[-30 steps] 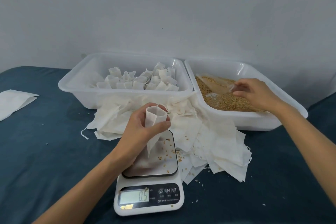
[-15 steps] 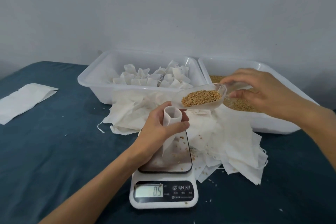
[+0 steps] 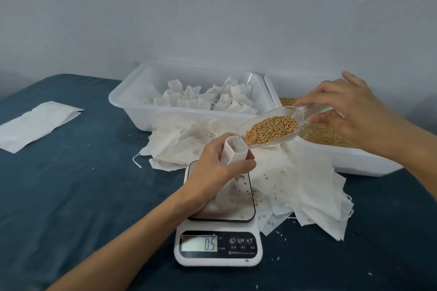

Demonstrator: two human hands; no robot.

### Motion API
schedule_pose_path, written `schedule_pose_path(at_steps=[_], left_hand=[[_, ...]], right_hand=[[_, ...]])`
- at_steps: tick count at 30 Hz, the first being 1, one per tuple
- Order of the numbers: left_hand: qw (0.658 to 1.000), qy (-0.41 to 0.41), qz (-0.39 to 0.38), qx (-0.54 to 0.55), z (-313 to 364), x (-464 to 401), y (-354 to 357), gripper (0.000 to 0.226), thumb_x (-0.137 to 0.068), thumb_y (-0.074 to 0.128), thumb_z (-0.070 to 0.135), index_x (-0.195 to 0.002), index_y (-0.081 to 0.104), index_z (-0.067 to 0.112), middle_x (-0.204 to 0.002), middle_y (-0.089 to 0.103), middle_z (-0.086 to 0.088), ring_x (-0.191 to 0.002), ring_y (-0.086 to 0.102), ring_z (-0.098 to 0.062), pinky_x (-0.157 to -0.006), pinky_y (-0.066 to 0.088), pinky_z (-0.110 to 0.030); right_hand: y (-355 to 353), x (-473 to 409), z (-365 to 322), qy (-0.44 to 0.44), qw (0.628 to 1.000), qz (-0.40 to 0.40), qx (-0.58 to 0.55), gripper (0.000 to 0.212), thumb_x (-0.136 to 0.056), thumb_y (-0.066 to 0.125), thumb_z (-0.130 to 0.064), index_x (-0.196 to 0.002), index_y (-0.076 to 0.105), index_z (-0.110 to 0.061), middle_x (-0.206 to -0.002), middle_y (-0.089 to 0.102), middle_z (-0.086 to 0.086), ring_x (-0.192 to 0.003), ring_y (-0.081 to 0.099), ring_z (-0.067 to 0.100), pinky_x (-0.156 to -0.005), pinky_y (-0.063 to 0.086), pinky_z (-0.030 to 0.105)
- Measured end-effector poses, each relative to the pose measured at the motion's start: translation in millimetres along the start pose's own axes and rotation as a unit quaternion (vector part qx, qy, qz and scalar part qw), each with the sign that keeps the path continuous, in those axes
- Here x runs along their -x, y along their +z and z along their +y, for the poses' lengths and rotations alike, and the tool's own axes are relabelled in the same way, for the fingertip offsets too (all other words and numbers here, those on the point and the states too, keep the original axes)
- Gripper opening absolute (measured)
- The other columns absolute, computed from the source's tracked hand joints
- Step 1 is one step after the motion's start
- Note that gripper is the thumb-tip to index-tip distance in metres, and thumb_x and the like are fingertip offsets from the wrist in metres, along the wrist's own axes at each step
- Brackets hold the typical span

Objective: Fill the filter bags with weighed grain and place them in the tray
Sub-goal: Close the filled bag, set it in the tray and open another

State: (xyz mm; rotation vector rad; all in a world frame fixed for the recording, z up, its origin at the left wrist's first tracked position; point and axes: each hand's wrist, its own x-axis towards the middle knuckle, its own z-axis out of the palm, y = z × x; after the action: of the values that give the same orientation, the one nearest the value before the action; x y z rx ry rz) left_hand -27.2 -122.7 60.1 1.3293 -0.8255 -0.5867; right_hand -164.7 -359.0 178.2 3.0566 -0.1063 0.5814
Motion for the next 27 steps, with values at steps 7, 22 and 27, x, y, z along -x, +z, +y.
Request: schedule_pose_path(at_steps=[7,22,27], left_hand=[[1.0,-0.004,0.003,0.03,4,1,1,0.034,-0.083,0.079,0.006,-0.112,0.063,-0.001,-0.094,0.07,-0.01,-0.087,0.064,-0.019,-0.081,0.052,-0.034],[0.999,-0.006,-0.001,0.034,4,0,1,0.026,-0.089,0.074,-0.006,-0.112,0.062,-0.002,-0.094,0.069,-0.01,-0.085,0.064,-0.017,-0.076,0.052,-0.026],[0.999,-0.002,-0.005,0.044,5,0,1,0.028,-0.089,0.073,-0.006,-0.114,0.062,-0.004,-0.094,0.069,-0.009,-0.085,0.064,-0.016,-0.076,0.053,-0.025]], right_hand=[[-2,-2,-6,-0.001,1.0,-0.005,0.012,0.035,-0.089,0.064,-0.021,-0.123,0.069,-0.031,-0.103,0.06,-0.006,-0.109,0.056,0.02,-0.122,0.007,0.044],[-7,-3,-18,-0.01,0.998,0.01,0.057,0.038,-0.087,0.074,-0.007,-0.122,0.072,-0.021,-0.104,0.063,0.002,-0.11,0.06,0.033,-0.122,0.01,0.055],[-9,-3,-20,-0.011,0.998,0.008,0.064,0.038,-0.087,0.074,-0.008,-0.123,0.072,-0.02,-0.105,0.064,0.003,-0.111,0.06,0.034,-0.123,0.009,0.055]])
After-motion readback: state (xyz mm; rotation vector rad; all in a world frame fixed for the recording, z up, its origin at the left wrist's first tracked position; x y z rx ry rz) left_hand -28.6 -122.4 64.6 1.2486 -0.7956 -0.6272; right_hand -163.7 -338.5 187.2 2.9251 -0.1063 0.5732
